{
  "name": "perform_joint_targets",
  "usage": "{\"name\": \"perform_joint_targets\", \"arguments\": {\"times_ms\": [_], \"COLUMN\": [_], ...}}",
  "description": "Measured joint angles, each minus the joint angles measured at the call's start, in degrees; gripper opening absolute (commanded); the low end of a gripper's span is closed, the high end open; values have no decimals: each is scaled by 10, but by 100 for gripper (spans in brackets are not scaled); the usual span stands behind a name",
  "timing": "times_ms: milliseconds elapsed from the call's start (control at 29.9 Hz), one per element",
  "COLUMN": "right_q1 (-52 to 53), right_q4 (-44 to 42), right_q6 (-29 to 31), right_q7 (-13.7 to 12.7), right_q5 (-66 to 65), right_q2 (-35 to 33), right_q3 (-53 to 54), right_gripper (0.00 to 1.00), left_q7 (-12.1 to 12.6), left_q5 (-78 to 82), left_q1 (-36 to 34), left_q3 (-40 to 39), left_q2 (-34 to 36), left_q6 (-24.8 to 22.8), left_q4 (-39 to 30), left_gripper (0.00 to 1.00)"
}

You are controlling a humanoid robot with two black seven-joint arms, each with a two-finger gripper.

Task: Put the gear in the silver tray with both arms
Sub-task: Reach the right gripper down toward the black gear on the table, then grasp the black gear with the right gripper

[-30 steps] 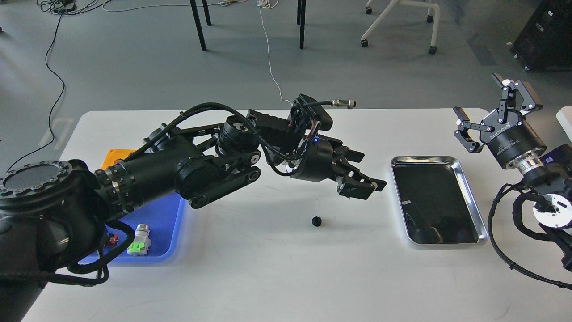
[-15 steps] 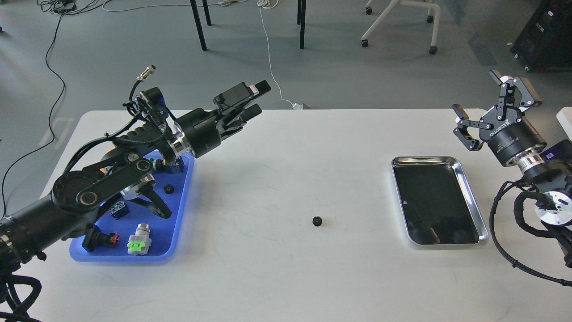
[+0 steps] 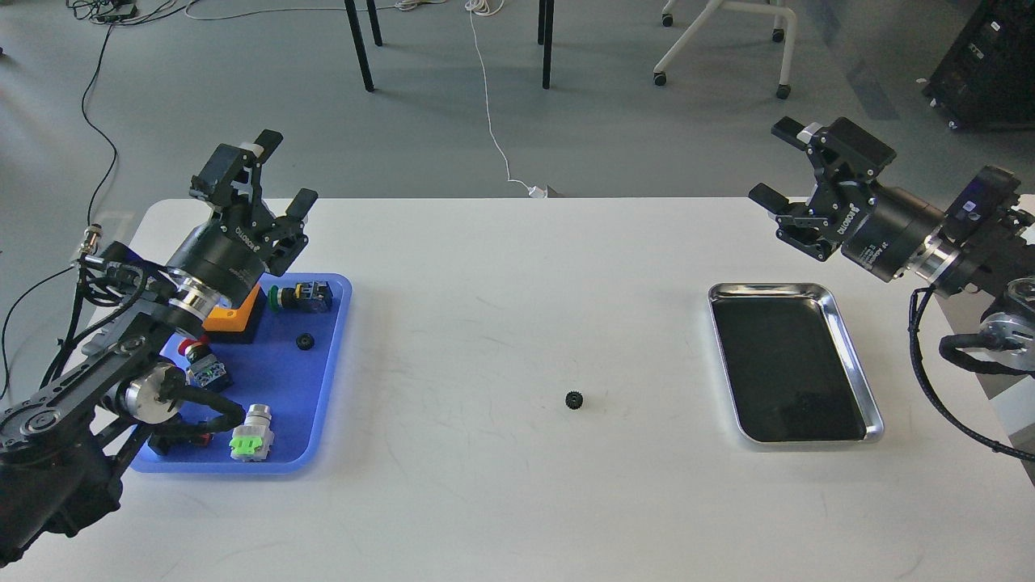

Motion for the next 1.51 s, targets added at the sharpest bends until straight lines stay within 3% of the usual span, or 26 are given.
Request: {"name": "perform_joint_targets", "arguments": {"times_ms": [368,602,1171,1405,1505], "right_q1": [218,247,288,288,288], "right_q4": [44,44,-2,-30,-39], "right_q6": [0,0,0,0,0], "right_q7": [0,0,0,0,0], "right_q5": [-379,-585,-623,-623,-623], "right_q2": [73,166,286,309,314], "right_q3": [-280,-341,-437,-449,-455], "right_gripper": [99,98,82,65,62], "left_q7": [0,0,0,0,0], "left_q5": [-55,-55,-54,-54,-53], "left_q1": [11,11,11,11,11], "left_q3": [-19,-20,-21,-21,-21], "left_q2": [0,-1,-3,-3,-2], "left_q6": [-34,-37,-42,-45,-49], "left_q4": [0,0,0,0,-2], "left_gripper": [98,98,98,98,98]}}
